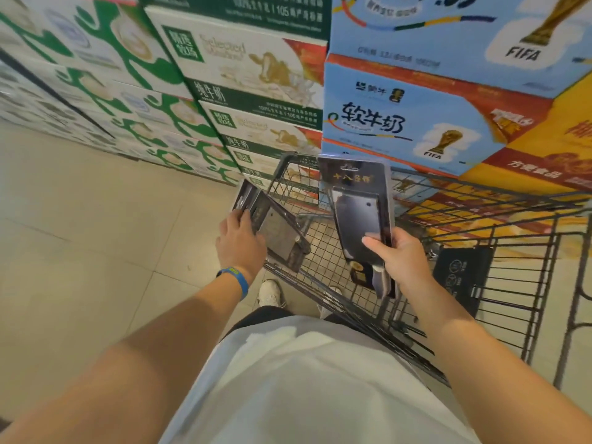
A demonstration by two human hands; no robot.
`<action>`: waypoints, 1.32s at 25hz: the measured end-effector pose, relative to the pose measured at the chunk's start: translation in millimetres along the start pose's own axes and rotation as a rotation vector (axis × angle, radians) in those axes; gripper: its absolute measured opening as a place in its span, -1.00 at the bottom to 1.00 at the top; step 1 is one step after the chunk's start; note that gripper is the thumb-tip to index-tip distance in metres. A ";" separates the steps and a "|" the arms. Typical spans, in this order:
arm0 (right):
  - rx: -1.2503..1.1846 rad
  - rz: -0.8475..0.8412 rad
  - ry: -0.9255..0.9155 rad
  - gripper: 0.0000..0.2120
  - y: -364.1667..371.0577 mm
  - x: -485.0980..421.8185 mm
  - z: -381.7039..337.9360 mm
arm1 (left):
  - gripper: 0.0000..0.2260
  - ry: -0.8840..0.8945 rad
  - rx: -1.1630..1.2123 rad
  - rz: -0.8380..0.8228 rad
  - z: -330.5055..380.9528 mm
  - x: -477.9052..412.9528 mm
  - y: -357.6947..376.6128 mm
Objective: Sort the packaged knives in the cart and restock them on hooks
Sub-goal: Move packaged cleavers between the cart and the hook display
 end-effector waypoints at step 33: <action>-0.013 -0.038 0.018 -0.79 -21.0 2.9 13.0 | -0.73 0.094 0.063 -0.256 59.1 15.3 7.9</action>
Point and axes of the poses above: each hand's wrist, its own x-axis away from the middle knuckle, its own y-axis out of the palm, z = x × y, the point moved 8 cm from there along -x, towards the middle knuckle, and after that the axes turned 9 degrees about -y, right-handed, at the moved point
